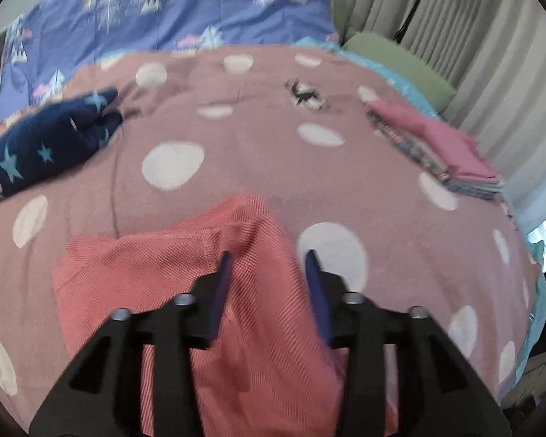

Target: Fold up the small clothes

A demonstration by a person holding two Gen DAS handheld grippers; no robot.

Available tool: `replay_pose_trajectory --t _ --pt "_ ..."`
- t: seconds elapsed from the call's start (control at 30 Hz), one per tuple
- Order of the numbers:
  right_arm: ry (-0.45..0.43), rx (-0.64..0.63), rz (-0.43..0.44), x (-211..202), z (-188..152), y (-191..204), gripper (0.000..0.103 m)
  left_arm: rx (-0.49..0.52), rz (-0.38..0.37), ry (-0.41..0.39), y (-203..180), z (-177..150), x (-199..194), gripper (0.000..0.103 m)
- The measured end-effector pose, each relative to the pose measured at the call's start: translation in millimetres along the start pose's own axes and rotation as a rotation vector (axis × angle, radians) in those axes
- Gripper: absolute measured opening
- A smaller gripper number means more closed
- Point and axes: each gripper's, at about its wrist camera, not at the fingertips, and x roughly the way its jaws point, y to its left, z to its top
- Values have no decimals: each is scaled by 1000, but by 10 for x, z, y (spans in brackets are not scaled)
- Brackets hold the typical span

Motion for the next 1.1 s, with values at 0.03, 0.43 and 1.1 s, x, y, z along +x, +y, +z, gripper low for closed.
replay_pose_trajectory --t 0.03,0.43,1.1 --pt "9 14 4 8 -1 -27 5 32 6 -27 -54 -33 -116 53" --pt "63 91 12 50 19 -179 20 280 110 -86 75 -1581 -1200 74" --pt "66 128 61 37 290 -85 7 221 153 -53 125 -2132 -942 74"
